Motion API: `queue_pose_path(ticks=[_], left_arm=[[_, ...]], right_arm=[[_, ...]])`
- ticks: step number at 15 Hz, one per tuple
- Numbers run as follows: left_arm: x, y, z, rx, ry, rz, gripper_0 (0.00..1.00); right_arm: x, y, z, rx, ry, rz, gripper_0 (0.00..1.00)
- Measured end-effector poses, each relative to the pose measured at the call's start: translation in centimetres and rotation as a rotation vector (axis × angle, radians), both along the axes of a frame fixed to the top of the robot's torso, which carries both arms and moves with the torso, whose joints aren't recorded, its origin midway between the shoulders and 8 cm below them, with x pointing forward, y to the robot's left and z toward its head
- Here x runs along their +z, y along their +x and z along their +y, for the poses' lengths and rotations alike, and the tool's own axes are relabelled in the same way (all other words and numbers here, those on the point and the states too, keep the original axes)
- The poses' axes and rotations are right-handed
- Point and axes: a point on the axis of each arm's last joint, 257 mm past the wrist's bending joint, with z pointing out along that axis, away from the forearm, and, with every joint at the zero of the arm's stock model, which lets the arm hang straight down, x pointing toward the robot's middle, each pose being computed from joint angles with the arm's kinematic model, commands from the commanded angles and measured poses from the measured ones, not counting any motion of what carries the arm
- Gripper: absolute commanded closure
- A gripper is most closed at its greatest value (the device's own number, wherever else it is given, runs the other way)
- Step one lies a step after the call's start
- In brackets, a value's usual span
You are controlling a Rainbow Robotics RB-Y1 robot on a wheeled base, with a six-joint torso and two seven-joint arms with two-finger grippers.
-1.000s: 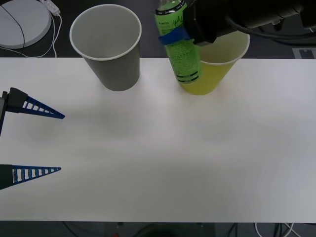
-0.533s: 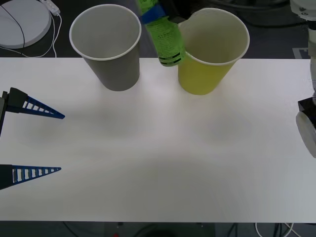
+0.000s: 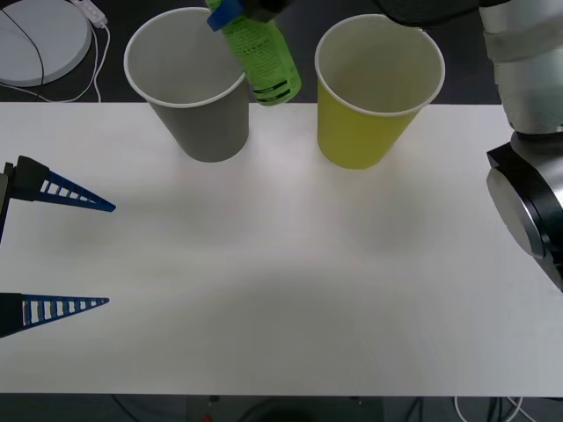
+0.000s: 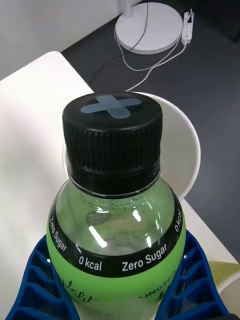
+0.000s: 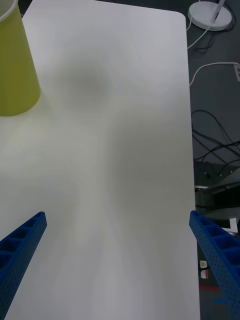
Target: Put the can into the green bin and the plastic bottle into the gray bin
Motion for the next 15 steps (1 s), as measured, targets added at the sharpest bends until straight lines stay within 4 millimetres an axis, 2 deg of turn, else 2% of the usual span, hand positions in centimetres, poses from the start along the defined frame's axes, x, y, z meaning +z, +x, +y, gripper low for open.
queue_pose_path(ticks=[10, 15], left_arm=[[0.0, 0.0, 0.0, 0.0, 0.0, 0.0, 0.0], [0.0, 0.0, 0.0, 0.0, 0.0, 0.0, 0.0]], right_arm=[[-1.0, 2.2, 4.3, -0.083, -0.097, 0.071, 1.0], [-0.9, 2.7, 4.9, -0.123, -0.133, 0.114, 1.0]])
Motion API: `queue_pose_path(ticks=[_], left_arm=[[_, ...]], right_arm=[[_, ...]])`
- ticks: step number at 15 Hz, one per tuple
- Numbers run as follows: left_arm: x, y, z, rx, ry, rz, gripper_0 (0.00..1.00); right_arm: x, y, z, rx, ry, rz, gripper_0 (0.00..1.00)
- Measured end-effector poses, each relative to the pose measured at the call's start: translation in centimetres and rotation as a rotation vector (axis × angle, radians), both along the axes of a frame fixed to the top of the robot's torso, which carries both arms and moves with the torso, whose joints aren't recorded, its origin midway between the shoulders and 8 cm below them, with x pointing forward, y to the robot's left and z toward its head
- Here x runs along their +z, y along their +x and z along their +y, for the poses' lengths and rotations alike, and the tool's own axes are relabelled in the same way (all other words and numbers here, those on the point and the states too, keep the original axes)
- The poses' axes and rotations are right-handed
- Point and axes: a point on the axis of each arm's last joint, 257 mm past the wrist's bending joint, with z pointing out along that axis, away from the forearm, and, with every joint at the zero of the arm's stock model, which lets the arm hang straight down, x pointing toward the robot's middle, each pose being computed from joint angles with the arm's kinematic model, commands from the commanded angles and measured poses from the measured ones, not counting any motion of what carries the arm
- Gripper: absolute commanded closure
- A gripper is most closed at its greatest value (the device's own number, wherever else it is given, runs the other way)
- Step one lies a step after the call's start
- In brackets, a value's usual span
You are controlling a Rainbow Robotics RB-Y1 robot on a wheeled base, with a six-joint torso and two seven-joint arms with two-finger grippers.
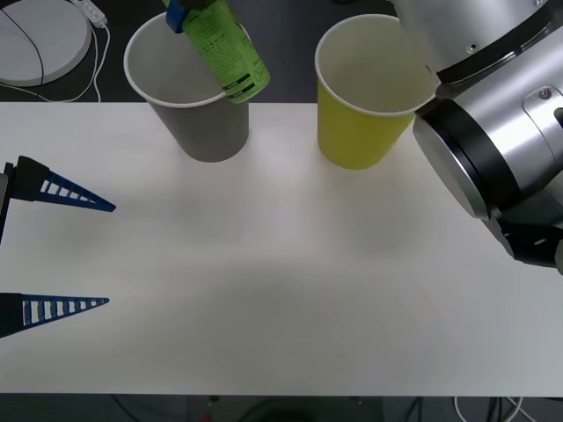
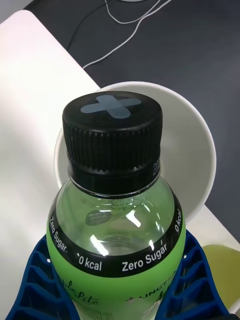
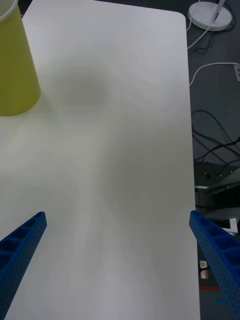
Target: Put the can into the green bin and the plastic bottle into the gray bin
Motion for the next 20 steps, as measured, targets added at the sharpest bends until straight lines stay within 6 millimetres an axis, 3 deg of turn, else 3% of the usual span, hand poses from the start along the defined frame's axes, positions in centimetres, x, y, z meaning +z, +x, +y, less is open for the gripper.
queue_pose_path(ticks=[3, 10, 20], left_arm=[[0.0, 0.0, 0.0, 0.0, 0.0, 0.0, 0.0], [0.0, 0.0, 0.0, 0.0, 0.0, 0.0, 0.0], [0.0, 0.0, 0.0, 0.0, 0.0, 0.0, 0.0]], right_arm=[[0.0, 0.2, 0.1, -0.015, -0.015, 0.001, 1.0], [1.2, 1.5, 3.1, 0.012, 0.086, -0.066, 1.0], [1.0, 3.7, 3.9, -0.007, 0.105, -0.119, 1.0]])
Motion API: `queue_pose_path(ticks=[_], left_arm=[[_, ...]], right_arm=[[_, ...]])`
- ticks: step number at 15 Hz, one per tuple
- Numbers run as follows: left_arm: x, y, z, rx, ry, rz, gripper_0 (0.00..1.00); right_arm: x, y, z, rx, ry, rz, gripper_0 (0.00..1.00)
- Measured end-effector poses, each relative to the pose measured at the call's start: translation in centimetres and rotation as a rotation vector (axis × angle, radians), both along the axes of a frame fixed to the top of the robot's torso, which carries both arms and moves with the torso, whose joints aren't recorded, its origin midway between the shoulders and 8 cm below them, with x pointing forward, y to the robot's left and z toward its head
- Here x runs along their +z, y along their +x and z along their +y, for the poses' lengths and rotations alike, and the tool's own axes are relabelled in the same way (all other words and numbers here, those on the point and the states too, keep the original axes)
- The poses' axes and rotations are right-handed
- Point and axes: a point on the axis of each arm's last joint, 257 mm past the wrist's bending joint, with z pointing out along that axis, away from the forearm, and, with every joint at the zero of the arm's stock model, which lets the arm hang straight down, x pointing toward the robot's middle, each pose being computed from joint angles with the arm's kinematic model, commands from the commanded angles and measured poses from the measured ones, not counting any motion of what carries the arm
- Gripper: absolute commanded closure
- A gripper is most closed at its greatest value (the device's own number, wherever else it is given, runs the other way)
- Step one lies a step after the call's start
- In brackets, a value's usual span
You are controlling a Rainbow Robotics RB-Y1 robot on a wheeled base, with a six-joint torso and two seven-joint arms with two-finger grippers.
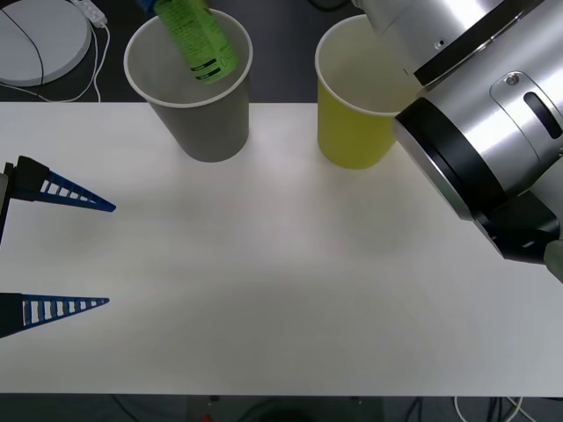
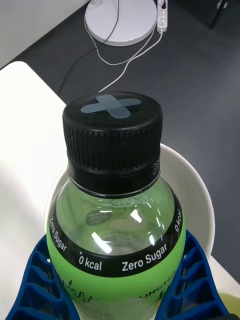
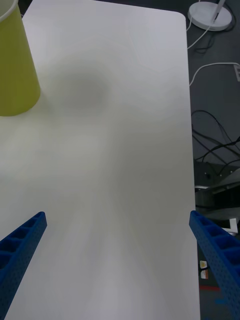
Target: Put the can into the green bin and the plastic bottle into the gray bin
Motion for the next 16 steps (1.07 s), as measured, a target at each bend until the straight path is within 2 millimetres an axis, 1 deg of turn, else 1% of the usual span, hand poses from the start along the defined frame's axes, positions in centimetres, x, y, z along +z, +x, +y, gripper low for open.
queue_pose_path(ticks=[4, 5, 6, 7, 8, 16], left_arm=[[0.0, 0.0, 0.0, 0.0, 0.0, 0.0, 0.0], [0.0, 0.0, 0.0, 0.0, 0.0, 0.0, 0.0], [0.0, 0.0, 0.0, 0.0, 0.0, 0.0, 0.0], [0.0, 0.0, 0.0, 0.0, 0.0, 0.0, 0.0], [0.0, 0.0, 0.0, 0.0, 0.0, 0.0, 0.0], [0.0, 0.0, 0.0, 0.0, 0.0, 0.0, 0.0]], right_arm=[[-0.04, -0.14, 0.25, 0.006, 0.007, 0.005, 0.99], [-0.02, -0.15, 0.29, 0.007, 0.009, 0.005, 0.81], [0.05, -0.11, 0.34, 0.008, 0.012, 0.002, 0.57], [0.13, -0.04, 0.39, 0.008, 0.015, -0.002, 0.24], [0.26, 0.01, 0.47, 0.009, 0.018, -0.007, 0.0], [0.54, 0.13, 0.64, 0.012, 0.026, -0.017, 0.0]])
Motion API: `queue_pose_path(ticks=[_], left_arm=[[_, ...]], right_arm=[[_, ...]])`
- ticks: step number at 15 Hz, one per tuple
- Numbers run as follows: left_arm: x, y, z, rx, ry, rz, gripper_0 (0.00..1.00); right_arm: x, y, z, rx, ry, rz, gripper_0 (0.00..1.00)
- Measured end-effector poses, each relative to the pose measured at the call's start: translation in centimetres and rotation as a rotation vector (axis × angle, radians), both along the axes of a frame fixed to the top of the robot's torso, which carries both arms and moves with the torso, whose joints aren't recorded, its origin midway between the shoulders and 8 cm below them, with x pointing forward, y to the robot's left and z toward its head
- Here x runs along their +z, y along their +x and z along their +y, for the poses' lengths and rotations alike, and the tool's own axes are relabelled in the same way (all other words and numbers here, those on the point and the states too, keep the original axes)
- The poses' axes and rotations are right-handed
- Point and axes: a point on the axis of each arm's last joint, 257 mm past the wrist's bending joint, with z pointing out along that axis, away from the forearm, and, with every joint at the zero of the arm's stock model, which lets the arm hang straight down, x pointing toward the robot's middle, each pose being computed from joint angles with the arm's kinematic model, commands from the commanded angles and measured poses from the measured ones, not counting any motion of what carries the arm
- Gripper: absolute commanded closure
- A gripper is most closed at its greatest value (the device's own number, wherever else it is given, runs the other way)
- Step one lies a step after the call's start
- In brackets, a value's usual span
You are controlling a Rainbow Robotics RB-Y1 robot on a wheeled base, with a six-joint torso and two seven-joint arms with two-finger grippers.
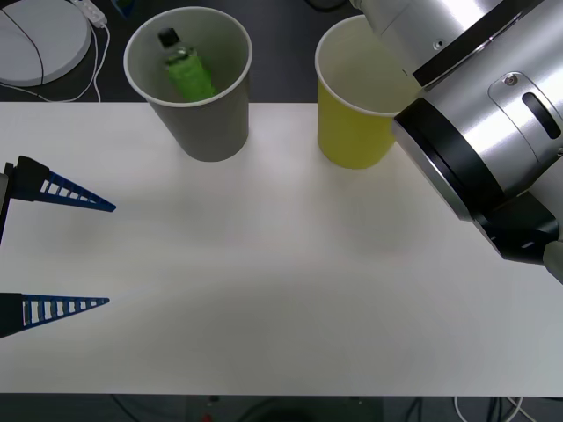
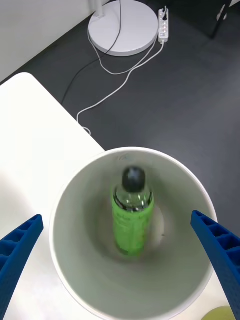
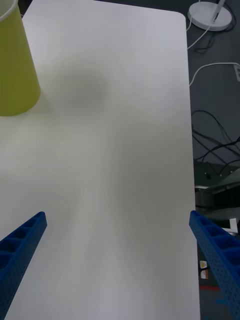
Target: Put the can into the green bin and the plastic bottle into the gray bin
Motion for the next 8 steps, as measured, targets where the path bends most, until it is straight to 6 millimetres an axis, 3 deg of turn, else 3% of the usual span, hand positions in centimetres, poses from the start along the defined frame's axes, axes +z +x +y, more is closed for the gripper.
queue_pose_path(ticks=[8], left_arm=[[0.0, 0.0, 0.0, 0.0, 0.0, 0.0, 0.0]], right_arm=[[-0.06, 0.02, -0.16, 0.01, -0.001, 0.001, 0.0]])
